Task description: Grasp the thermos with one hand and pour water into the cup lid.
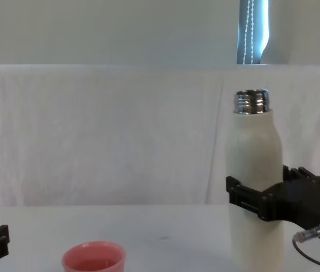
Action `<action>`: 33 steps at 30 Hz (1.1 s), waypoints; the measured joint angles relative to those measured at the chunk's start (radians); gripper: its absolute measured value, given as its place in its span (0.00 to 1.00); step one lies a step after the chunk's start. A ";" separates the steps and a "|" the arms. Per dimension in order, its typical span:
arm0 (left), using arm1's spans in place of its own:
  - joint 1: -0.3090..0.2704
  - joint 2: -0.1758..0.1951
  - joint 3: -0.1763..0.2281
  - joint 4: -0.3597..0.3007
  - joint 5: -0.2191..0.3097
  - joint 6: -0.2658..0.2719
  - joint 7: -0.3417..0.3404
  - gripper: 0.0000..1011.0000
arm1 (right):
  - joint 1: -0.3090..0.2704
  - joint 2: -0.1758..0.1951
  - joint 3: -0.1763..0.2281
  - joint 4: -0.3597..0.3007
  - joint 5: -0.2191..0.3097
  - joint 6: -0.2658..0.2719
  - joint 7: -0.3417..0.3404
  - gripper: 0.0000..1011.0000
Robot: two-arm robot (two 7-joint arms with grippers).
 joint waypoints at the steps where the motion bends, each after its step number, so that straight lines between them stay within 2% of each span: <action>1: 0.000 0.000 0.000 0.000 0.000 0.000 0.000 0.99 | 0.000 -0.003 0.003 0.004 0.006 0.000 -0.001 0.94; 7: 0.000 0.000 0.000 0.000 0.000 0.000 0.000 0.99 | 0.002 -0.018 0.022 0.028 0.046 0.004 -0.006 0.94; 33: 0.000 0.000 0.000 0.000 0.000 0.000 0.000 0.99 | 0.017 -0.022 0.042 0.072 0.068 0.017 -0.021 0.94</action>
